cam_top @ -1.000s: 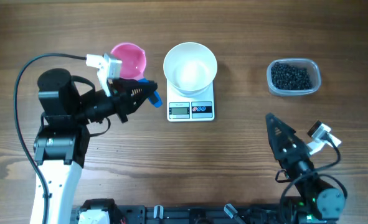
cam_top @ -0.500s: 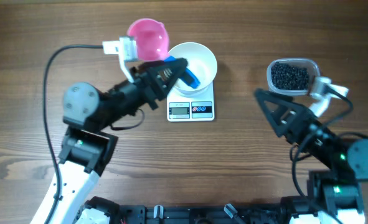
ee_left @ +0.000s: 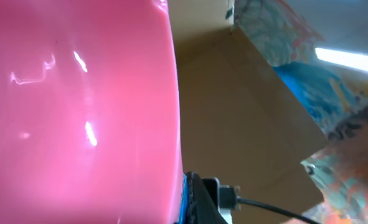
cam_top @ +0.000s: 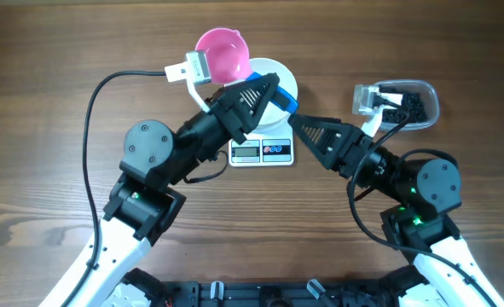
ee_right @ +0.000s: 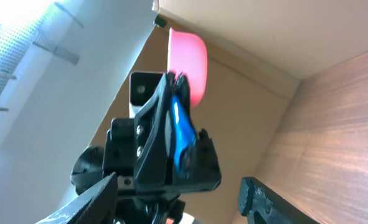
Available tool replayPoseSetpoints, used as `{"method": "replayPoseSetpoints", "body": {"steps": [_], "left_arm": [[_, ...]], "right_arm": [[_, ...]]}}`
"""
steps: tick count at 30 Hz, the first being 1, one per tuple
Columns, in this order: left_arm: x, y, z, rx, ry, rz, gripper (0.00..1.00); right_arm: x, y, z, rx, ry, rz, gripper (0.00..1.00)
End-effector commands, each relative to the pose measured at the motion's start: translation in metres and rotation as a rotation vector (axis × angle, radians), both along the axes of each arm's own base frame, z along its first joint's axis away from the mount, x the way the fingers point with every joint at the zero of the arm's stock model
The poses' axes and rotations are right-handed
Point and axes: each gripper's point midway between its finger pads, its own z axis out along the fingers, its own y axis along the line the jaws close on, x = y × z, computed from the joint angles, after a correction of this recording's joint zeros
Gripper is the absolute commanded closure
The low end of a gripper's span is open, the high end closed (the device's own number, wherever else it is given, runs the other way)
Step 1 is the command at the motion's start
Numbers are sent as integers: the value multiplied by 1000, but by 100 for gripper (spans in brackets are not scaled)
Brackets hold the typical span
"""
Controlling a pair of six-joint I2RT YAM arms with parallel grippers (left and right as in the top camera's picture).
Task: Scoop item into bowl and weigh 150g on scale
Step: 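Grasp the scoop handle with the right gripper, release with the left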
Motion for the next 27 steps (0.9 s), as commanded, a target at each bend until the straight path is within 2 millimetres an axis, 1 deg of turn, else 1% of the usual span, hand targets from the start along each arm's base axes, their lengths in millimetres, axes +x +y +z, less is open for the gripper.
{"method": "replayPoseSetpoints", "body": {"steps": [1,3,6,10,14,18,21,22,25,27], "left_arm": [[-14,-11,-2,16,4,-102,96],[-18,-15,-7,31,23,-129,96],[-23,-23,-10,34,28,-154,96],[-24,-29,-14,41,40,-170,96],[-19,-27,-14,37,43,-138,96],[-19,-27,-14,37,43,-138,96],[-19,-26,-14,37,43,-134,96],[-17,-26,-14,36,44,-126,96],[-17,-25,-14,35,45,-124,96],[-17,-25,-14,35,45,-124,96]], "right_arm": [[5,-2,9,17,-20,-34,37],[5,-2,11,24,-15,-31,41],[3,-2,14,37,-18,-22,41],[2,-2,14,37,-19,-15,46],[2,-2,14,36,-19,-15,56],[2,-2,14,37,-18,-15,68],[2,-2,13,47,6,-8,71],[1,-1,13,46,6,-4,74],[0,0,13,42,5,6,78],[0,0,13,42,6,6,78]]}}
